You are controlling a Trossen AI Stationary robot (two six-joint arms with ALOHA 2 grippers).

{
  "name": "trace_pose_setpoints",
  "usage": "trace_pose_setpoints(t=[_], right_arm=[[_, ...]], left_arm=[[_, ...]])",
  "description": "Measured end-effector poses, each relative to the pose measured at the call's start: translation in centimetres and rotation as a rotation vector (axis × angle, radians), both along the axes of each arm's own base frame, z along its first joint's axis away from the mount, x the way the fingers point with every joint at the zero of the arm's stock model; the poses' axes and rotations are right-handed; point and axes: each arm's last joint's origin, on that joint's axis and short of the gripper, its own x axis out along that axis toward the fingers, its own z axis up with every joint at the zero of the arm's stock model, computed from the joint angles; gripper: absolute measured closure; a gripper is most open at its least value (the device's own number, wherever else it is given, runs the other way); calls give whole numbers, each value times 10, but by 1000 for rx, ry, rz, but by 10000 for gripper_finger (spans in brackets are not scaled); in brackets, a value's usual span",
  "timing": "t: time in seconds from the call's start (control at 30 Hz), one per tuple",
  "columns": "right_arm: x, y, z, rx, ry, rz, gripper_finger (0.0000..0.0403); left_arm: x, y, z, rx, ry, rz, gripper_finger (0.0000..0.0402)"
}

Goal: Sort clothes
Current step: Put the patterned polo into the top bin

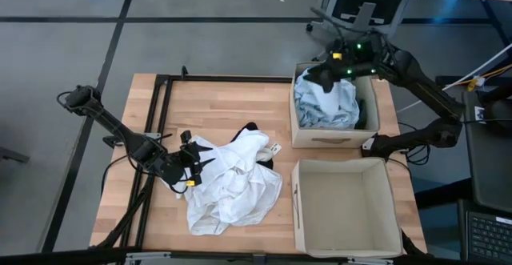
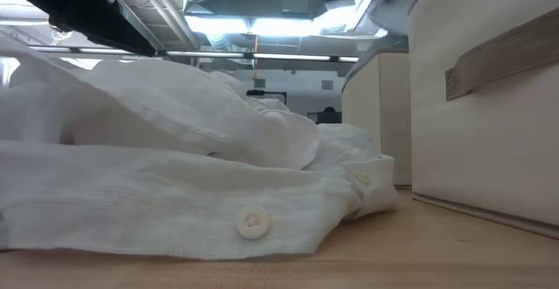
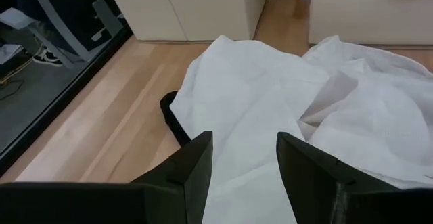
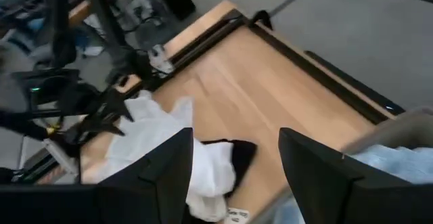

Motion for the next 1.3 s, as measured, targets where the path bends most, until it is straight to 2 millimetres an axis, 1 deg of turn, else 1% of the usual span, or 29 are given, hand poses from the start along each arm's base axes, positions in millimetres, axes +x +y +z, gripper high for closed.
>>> trace_pose_setpoints(t=[0.07,0.17,0.3,0.47,0.57,0.63,0.77,0.97,1.13,1.2,1.3], right_arm=[[1,-2,-2,-6,9,16,183],[8,0,-5,24,-11,144,183],[19,9,-4,1,-50,272,182],[26,21,-1,-48,-97,390,182],[28,27,0,-65,-113,434,182],[30,30,1,-75,-120,449,182],[33,36,3,-107,-143,478,182],[34,40,5,-144,-160,508,182],[34,40,5,-171,-161,517,182],[34,40,5,-185,-163,524,182],[34,40,4,-210,-164,537,182]], left_arm=[[3,2,3,12,-29,16,247],[12,7,11,41,-111,64,247],[30,23,30,55,-234,70,247],[56,56,51,-3,-434,-96,247],[67,82,58,-33,-560,-120,247],[75,99,59,-56,-615,-119,247],[101,125,64,-100,-629,-152,247],[152,154,72,-80,-620,-145,247],[190,169,78,-99,-629,-232,247],[203,172,79,-109,-624,-274,247],[219,175,78,-109,-628,-286,247]])
